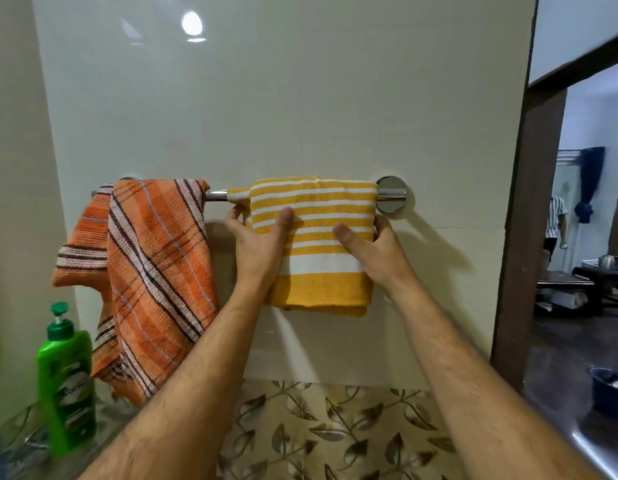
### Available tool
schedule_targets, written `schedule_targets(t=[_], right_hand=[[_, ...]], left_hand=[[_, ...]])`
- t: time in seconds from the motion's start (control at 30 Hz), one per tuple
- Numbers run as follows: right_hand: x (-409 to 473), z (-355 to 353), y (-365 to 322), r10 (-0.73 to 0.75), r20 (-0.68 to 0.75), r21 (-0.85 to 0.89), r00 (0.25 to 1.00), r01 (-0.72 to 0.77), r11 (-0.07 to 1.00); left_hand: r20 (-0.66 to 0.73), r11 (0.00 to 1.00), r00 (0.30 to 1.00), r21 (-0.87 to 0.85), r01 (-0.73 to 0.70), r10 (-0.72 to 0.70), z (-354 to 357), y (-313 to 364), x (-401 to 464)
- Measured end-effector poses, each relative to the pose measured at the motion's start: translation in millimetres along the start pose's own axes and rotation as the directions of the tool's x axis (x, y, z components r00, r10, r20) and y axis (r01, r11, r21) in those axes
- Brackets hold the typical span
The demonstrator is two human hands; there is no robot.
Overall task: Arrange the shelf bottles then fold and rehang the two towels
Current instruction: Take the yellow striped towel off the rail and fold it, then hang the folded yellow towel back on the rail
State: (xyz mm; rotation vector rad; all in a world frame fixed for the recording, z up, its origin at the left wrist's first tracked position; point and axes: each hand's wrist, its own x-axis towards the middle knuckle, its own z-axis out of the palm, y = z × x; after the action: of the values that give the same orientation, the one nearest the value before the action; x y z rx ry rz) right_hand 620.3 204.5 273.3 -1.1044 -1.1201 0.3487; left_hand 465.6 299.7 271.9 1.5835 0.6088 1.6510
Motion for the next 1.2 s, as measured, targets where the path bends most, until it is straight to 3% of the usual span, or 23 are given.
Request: schedule_targets(t=[0.1,0.33,0.5,0.7,0.77,0.83,0.9,1.03,1.2], right_hand=[[5,-3,-14,-0.022,0.066,-0.056,0.998,0.026,0.998],[6,-17,8,-0.063,-0.154,0.048,0.986,0.071,0.996],[0,-18,20,-0.006,0.045,0.07,0.999,0.003,0.998],[-17,-11,47,-0.034,-0.115,-0.041,0.993,0.029,0.999],[-24,-9,48,-0.056,-0.186,-0.177,0.981,0.022,0.984],[-34,-5,46,-0.181,-0.3,-0.417,0.937,0.041,0.908],[-43,2,41,-0.402,-0.373,-0.596,0.836,0.115,0.795],[-49,13,19,-0.693,-0.329,-0.747,0.642,0.272,0.607],[-47,25,-4,-0.778,-0.151,-0.794,0.61,0.393,0.463]], left_hand=[[0.047,1.0,0.999,-0.012,0.012,-0.012,3,3,0],[0.032,0.999,0.999,0.036,-0.037,0.036,21,-3,-5],[0.007,0.994,0.996,0.068,-0.091,0.09,19,-15,-9],[-0.008,0.978,0.989,0.152,-0.145,0.148,15,-25,-20],[0.007,0.959,0.983,0.219,-0.18,0.183,13,-29,-26],[0.016,0.929,0.976,0.304,-0.212,0.218,8,-33,-34],[0.019,0.893,0.963,0.368,-0.258,0.27,3,-36,-40],[-0.028,0.826,0.95,0.503,-0.256,0.311,0,-30,-49],[-0.059,0.785,0.935,0.564,-0.257,0.349,-3,-16,-54]])
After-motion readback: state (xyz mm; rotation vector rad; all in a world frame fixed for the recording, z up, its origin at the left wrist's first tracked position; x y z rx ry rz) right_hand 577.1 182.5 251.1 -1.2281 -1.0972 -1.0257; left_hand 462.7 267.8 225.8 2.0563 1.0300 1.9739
